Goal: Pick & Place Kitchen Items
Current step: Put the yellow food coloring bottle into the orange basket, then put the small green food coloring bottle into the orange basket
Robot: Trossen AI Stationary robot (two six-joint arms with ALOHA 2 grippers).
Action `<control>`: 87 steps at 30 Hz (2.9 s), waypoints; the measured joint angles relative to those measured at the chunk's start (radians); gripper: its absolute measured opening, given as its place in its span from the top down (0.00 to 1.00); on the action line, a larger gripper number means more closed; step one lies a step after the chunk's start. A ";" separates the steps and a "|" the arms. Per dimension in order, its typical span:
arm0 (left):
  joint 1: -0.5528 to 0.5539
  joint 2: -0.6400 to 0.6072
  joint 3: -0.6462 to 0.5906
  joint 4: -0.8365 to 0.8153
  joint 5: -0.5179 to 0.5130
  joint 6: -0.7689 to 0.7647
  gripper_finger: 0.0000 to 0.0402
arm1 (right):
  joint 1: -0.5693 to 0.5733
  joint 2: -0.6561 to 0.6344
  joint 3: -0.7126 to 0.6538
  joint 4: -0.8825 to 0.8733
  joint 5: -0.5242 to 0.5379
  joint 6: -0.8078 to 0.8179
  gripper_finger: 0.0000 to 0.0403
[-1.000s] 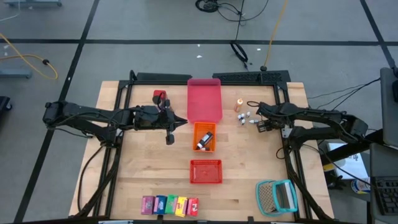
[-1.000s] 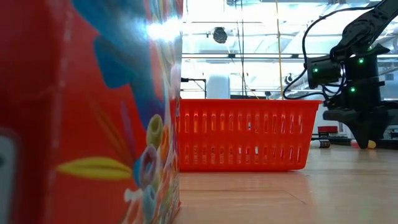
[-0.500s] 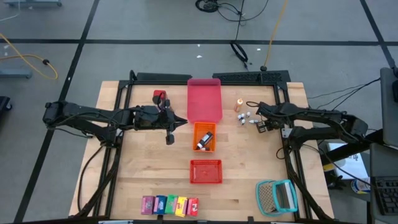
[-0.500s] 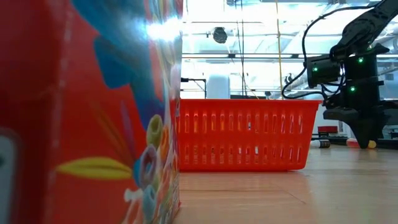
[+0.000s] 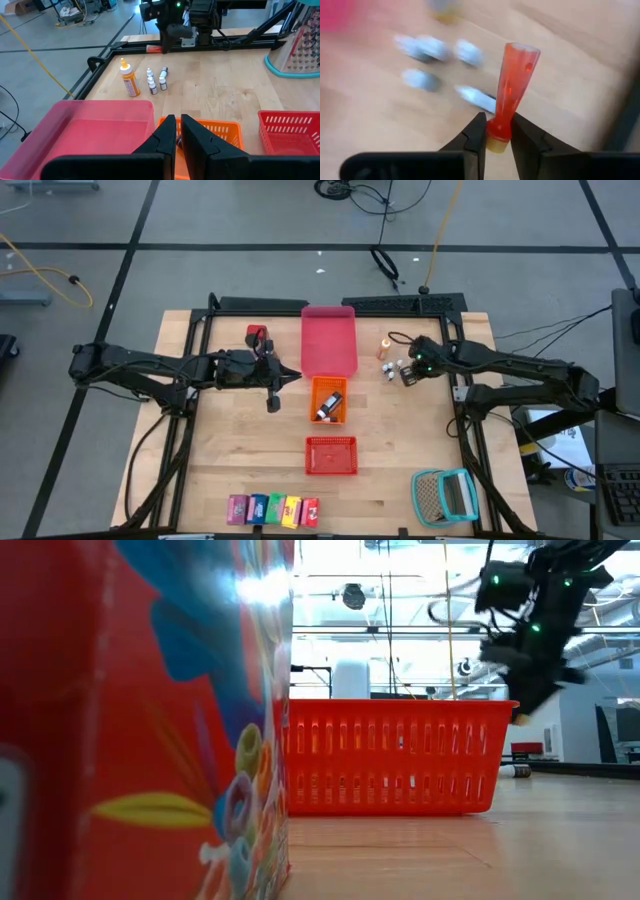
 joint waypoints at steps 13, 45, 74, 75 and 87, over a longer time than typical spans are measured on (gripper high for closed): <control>0.000 0.000 0.000 0.001 0.000 0.000 0.92 | 0.273 0.058 0.002 0.567 -0.179 -0.062 0.86; 0.000 0.000 0.000 0.015 -0.002 0.002 0.92 | 0.374 0.599 0.118 1.137 -0.206 -0.210 0.86; 0.000 0.000 0.000 0.007 -0.002 0.008 0.92 | 0.307 0.644 0.142 1.121 -0.204 -0.321 0.58; 0.000 0.000 0.000 0.008 -0.002 0.007 0.92 | 0.307 0.619 0.142 1.100 -0.198 -0.331 0.58; 0.000 0.000 0.000 0.006 -0.002 0.005 0.92 | 0.307 0.349 0.142 0.604 0.044 -0.316 0.62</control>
